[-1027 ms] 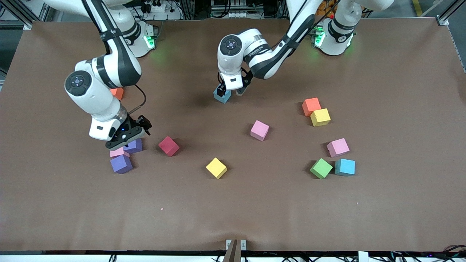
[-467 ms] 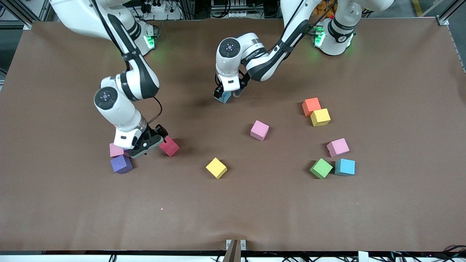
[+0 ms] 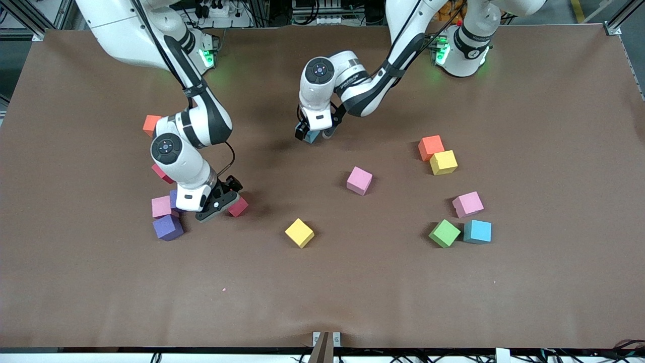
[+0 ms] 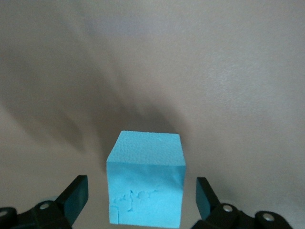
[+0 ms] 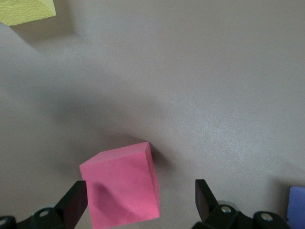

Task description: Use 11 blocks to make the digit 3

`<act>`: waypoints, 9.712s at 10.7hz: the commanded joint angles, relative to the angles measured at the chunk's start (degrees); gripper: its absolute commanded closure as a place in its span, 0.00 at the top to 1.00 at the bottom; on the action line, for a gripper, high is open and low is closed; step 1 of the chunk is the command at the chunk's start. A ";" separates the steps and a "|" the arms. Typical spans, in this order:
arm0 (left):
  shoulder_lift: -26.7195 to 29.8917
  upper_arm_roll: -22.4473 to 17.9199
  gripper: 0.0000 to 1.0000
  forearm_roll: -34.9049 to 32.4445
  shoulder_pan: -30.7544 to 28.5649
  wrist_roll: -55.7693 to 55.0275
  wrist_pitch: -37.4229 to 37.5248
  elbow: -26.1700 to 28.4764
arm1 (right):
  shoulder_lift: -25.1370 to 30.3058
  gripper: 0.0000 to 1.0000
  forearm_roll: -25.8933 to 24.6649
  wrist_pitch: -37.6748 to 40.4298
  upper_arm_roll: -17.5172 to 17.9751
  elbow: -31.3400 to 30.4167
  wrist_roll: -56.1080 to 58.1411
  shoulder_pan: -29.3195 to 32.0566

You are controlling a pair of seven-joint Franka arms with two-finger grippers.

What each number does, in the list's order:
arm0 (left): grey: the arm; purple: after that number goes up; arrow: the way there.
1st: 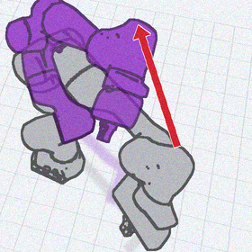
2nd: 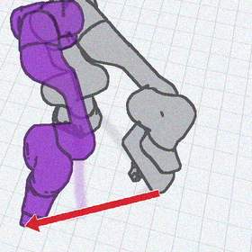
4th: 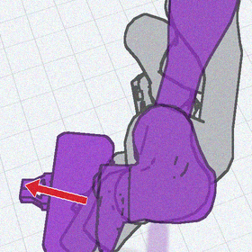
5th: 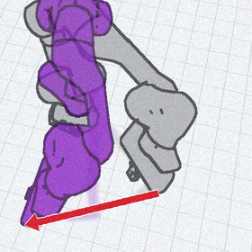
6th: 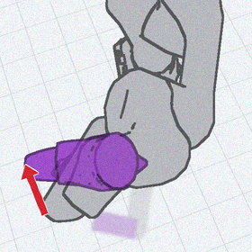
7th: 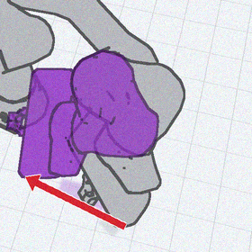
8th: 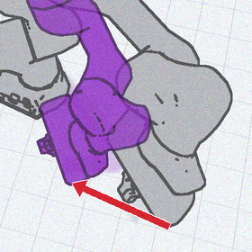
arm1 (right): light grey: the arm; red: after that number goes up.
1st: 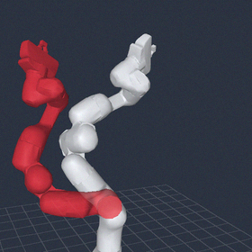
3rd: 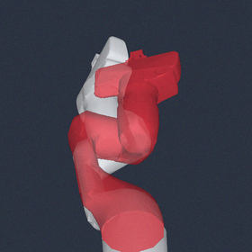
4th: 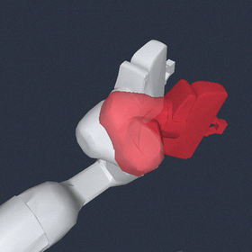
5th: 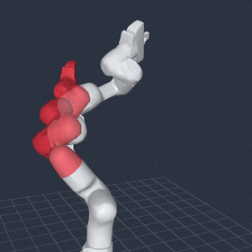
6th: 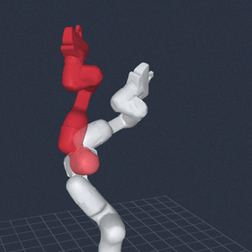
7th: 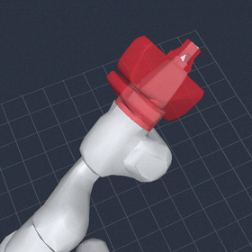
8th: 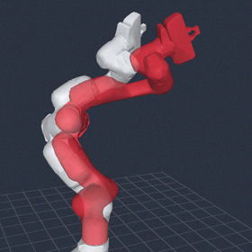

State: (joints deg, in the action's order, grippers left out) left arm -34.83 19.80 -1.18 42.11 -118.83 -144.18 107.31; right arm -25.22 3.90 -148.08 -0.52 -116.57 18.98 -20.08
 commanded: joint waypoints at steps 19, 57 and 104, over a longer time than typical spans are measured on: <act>6.71 2.79 0.08 -1.55 1.48 56.87 13.24 5.97 | -7.03 1.00 1.11 -4.24 -0.44 1.52 2.29 -3.12; -4.81 -3.10 1.00 -4.97 -20.31 33.87 27.81 -22.33 | 14.06 0.35 -2.93 4.29 28.35 -17.19 23.85 -0.13; 12.15 -0.47 0.00 -4.27 -21.72 -14.84 9.11 8.95 | 6.49 1.00 -10.14 5.05 29.09 -15.35 6.33 -8.49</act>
State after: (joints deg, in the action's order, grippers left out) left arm -25.48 18.85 -4.85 20.90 -130.98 -132.20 112.60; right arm -21.73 -4.97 -146.51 28.57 -131.47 26.46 -28.85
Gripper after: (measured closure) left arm 0.423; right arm 0.000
